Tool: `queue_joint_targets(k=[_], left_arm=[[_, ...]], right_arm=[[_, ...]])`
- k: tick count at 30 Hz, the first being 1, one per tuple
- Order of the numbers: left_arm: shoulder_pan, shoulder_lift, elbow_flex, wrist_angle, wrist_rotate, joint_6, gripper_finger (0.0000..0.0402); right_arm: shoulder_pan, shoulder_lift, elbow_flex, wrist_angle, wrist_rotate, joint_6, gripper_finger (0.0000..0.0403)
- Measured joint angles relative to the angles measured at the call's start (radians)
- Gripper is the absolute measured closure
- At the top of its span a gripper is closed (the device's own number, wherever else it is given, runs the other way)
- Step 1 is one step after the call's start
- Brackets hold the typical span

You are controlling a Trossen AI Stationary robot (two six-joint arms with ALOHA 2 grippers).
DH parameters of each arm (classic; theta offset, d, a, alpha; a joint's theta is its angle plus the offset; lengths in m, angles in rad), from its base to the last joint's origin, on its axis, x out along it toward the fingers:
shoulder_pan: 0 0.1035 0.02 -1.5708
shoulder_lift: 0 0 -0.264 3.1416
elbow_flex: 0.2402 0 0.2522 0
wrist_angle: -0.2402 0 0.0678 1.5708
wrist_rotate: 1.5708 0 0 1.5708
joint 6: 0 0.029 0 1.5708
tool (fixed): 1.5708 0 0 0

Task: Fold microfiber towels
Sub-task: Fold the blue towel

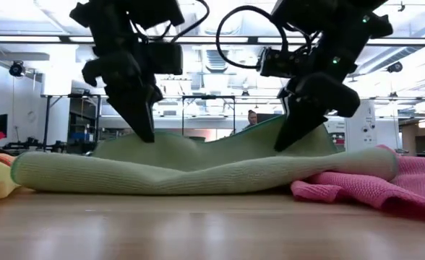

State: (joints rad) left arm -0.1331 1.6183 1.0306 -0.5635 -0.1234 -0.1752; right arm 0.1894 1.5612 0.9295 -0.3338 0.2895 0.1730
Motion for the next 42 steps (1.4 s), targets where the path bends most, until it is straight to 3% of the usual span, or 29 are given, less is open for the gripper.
queue_joint_targets(k=[5,23,34,38,42], left_arm=[[0.001,0.005,-0.006,0.005,-0.142,0.001,0.0402],[0.021,0.005,-0.028,0.008,-0.163,0.033,0.0397],[0.025,0.002,-0.028,0.005,-0.302,0.034,0.0298],[0.022,-0.019,-0.020,-0.023,-0.270,0.032,0.0275],[0.004,-0.059,-0.014,-0.022,-0.130,0.022,0.0272]], right_arm=[[-0.016,0.000,0.000,0.000,0.000,-0.009,0.0394],[-0.020,0.010,0.000,0.009,0.001,0.010,0.0385],[-0.020,0.005,0.011,-0.025,0.060,0.027,0.0294],[-0.020,-0.019,0.056,-0.134,0.061,0.025,0.0278],[-0.020,-0.060,0.077,-0.197,0.063,-0.006,0.0288]])
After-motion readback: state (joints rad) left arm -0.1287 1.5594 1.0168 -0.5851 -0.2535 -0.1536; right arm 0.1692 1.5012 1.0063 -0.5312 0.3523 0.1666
